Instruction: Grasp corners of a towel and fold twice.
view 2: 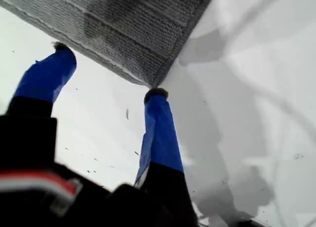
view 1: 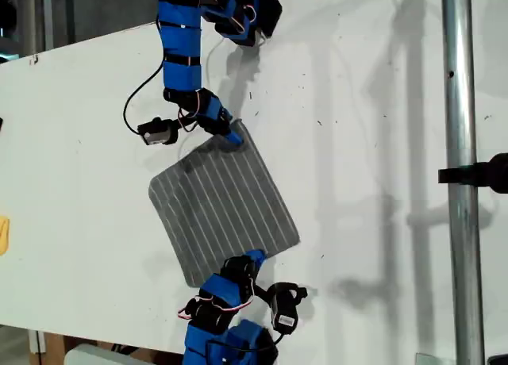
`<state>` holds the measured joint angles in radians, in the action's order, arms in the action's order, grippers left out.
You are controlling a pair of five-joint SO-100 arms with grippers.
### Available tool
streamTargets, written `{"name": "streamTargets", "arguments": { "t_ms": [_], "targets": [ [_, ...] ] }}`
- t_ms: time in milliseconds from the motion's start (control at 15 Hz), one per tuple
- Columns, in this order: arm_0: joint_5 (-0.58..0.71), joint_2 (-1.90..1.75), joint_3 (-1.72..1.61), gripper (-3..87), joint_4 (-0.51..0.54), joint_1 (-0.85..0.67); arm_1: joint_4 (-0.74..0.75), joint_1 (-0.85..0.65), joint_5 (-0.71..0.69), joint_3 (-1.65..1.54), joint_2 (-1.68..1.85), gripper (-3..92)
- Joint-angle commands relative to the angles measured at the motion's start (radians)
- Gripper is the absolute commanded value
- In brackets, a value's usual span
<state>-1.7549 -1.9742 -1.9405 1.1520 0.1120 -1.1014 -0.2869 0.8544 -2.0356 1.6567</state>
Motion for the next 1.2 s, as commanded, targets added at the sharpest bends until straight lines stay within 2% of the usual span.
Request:
{"name": "streamTargets", "arguments": {
  "t_ms": [0, 133, 267, 333, 600, 667, 733, 867, 1000, 1133],
  "targets": [
    [-0.018, -0.003, 0.055, -2.9, 0.015, 0.021, 0.078, 0.011, -0.002, -0.006, -0.032, 29.8],
    [-0.021, -0.002, 0.055, -2.9, 0.023, 0.021, 0.130, 0.018, 0.012, 0.009, -0.084, 24.5],
    [-0.032, -0.002, 0.055, -2.9, 0.041, 0.021, 0.126, 0.014, 0.035, 0.043, -0.123, 3.1],
    [-0.038, -0.002, 0.054, -2.9, 0.044, 0.021, 0.133, 0.012, 0.035, 0.049, -0.126, 0.4],
    [-0.043, 0.000, 0.072, -2.9, 0.069, 0.017, 0.146, 0.035, 0.032, 0.064, -0.121, -0.2],
    [-0.003, 0.012, 0.095, -2.7, 0.064, 0.009, 0.152, 0.041, 0.035, 0.066, -0.120, -0.2],
    [0.055, 0.032, 0.124, -0.1, 0.035, -0.002, 0.158, 0.048, 0.037, 0.066, -0.118, -0.2],
    [0.195, 0.155, 0.278, 19.5, 0.000, -0.011, 0.161, 0.049, 0.040, 0.072, -0.117, -0.2],
    [0.284, 0.313, 0.414, 23.0, -0.003, -0.012, 0.152, 0.052, 0.043, 0.074, -0.106, -0.3],
    [0.275, 0.465, 0.457, 22.1, 0.003, -0.012, 0.149, 0.055, 0.048, 0.072, -0.092, -0.3]
  ]
}}
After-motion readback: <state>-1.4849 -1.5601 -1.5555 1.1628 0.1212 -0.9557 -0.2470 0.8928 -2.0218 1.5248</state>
